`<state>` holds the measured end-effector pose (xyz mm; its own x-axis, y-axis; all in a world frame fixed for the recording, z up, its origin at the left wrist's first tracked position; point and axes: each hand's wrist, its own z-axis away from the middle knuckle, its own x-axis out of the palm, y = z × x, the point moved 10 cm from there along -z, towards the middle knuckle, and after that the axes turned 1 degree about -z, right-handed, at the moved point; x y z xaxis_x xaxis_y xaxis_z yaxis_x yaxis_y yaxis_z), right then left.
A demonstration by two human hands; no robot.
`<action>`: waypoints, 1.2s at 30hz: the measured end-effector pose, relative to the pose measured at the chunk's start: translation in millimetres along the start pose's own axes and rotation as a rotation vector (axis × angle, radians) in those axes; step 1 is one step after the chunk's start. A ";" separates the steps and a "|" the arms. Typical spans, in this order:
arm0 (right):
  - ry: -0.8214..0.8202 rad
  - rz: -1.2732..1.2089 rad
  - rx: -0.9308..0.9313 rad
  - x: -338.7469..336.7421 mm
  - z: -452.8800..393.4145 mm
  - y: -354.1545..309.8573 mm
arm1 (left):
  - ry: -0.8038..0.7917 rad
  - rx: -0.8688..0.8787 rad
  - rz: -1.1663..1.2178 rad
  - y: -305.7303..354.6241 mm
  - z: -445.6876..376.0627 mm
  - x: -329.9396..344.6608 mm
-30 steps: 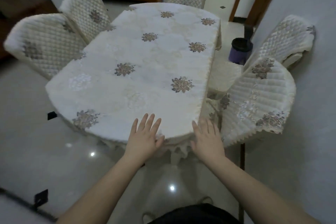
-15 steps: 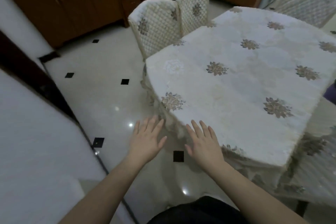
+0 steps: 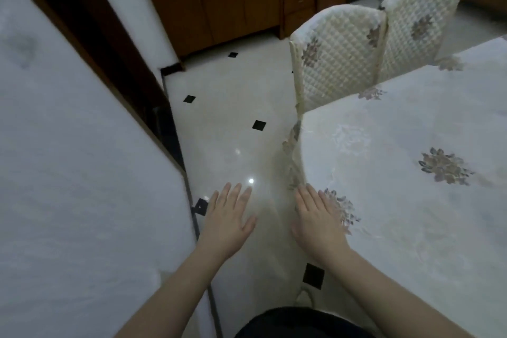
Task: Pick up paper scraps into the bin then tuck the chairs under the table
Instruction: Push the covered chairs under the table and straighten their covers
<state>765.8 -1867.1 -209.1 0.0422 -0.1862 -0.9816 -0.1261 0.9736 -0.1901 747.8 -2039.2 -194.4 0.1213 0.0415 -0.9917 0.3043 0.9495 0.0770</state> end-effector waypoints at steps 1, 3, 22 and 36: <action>-0.002 0.003 -0.040 -0.8 -16.4 -5.7 | 0.025 -0.027 0.003 -8.3 -5.8 -7.9; 0.011 0.015 -0.117 -4.0 -45.9 -20.8 | 0.058 -0.080 0.005 -26.5 -15.5 -15.9; -0.181 0.100 -0.328 16.8 -301.7 -162.2 | 0.021 -0.306 0.074 -234.2 -164.0 -33.9; -0.012 0.119 -0.068 -69.5 -530.1 -122.4 | -0.003 -0.092 0.021 -316.7 -406.9 -127.7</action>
<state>252.9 -2043.2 -126.9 0.0346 -0.0682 -0.9971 -0.1973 0.9776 -0.0737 251.5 -2218.7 -133.9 0.1296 0.0609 -0.9897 0.2141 0.9729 0.0879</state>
